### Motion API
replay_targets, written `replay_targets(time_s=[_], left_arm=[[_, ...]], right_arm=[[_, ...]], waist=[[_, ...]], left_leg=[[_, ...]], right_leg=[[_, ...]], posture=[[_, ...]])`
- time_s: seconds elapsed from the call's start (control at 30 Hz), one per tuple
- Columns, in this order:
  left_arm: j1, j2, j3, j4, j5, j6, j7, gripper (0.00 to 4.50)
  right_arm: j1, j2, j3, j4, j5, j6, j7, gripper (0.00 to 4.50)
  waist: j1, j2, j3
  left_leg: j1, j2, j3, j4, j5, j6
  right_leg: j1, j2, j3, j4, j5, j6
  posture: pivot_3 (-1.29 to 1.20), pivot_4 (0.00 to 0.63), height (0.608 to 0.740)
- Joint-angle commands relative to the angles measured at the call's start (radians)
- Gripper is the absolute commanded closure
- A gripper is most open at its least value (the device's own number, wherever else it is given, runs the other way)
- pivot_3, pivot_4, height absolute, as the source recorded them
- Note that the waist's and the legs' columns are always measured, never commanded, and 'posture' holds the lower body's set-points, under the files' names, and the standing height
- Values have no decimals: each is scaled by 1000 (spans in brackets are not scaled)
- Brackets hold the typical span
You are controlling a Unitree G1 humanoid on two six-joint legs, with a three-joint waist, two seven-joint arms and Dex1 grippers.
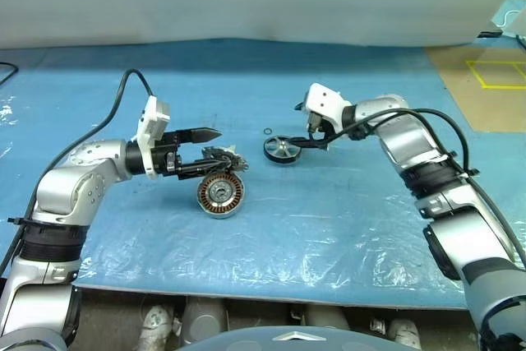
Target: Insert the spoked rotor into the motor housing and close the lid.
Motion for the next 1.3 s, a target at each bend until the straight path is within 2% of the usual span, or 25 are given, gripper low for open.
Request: replay_targets(time_s=[0.03, 0.23, 0.4, 0.57, 0.63, 0.77, 0.9, 0.97, 1.1, 1.17, 1.3], left_arm=[[56, 27, -3, -109, 14, -25, -17, 38], [137, 59, -44, -150, 82, -80, -42, 38], [133, 51, -43, -139, 86, -89, -45, 38], [103, 42, -17, -111, 69, -93, -44, 38], [79, 35, 8, -100, 43, -77, -35, 38], [-49, -6, 137, -44, -117, 20, 43, 38], [-106, 4, 234, -5, -230, 112, 88, 38], [-75, 43, 255, -29, -265, 156, 61, 38], [148, 182, 214, -192, -208, 142, -95, 38], [222, 223, 235, -243, -232, 157, -121, 38], [338, 287, 239, -296, -166, 100, -170, 38]], right_arm=[[-84, 33, 16, 151, -57, -111, 14, 0], [-119, 64, 21, 248, -93, -195, 104, 0], [-117, 57, -8, 219, -70, -159, 212, 0], [-116, 59, -22, 218, -83, -154, 219, 0], [-115, 63, -28, 218, -83, -156, 214, 0], [-113, 75, -58, 194, -61, -131, 206, 0], [-103, 73, -69, 174, -58, -114, 206, 0], [-95, 69, -72, 162, -54, -107, 209, 0], [-78, 64, -80, 145, -49, -97, 213, 0], [-71, 64, -84, 137, -46, -90, 219, 0], [-58, 66, -77, 124, -49, -86, 231, 0]], waist=[[0, 0, 0], [3, 0, 0], [0, -1, 1], [1, -1, 1], [1, -1, 1], [1, -4, 3], [-2, -4, 3], [-3, -4, 3], [-13, -6, 3], [-10, -8, 5], [0, -9, 5]], left_leg=[[0, 0, 0, 0, 0, 0], [-1, 1, 0, 2, 0, 0], [0, 2, -1, 4, 0, 0], [0, 2, -1, 6, -2, -1], [0, 2, -1, 6, -2, -2], [0, 2, -1, 8, -2, -2], [1, 1, -1, 9, -2, -2], [1, 1, -1, 9, -2, -2], [-1, 2, 0, 8, -2, -2], [-3, 2, 0, 7, -2, -2], [-6, 3, -1, 8, -2, -2]], right_leg=[[0, 0, 0, 0, 0, 0], [0, 0, -2, 1, 0, -1], [0, 0, -2, 3, 0, -2], [0, 0, -2, 5, 0, -2], [0, 0, -2, 6, 0, -2], [-1, 0, -1, 10, 0, -3], [-1, 0, 0, 12, -1, -4], [-2, 0, 0, 13, -1, -4], [-5, 0, 0, 12, -2, -5], [-6, 0, -1, 12, -2, -6], [-8, 0, -3, 13, -3, -7]], posture=[[0, 150, 740], [0, 150, 740], [0, 150, 740], [0, 150, 740], [0, 150, 740], [0, 150, 740], [0, 150, 740], [0, 150, 740], [0, 150, 740], [0, 150, 740], [0, 150, 740]])
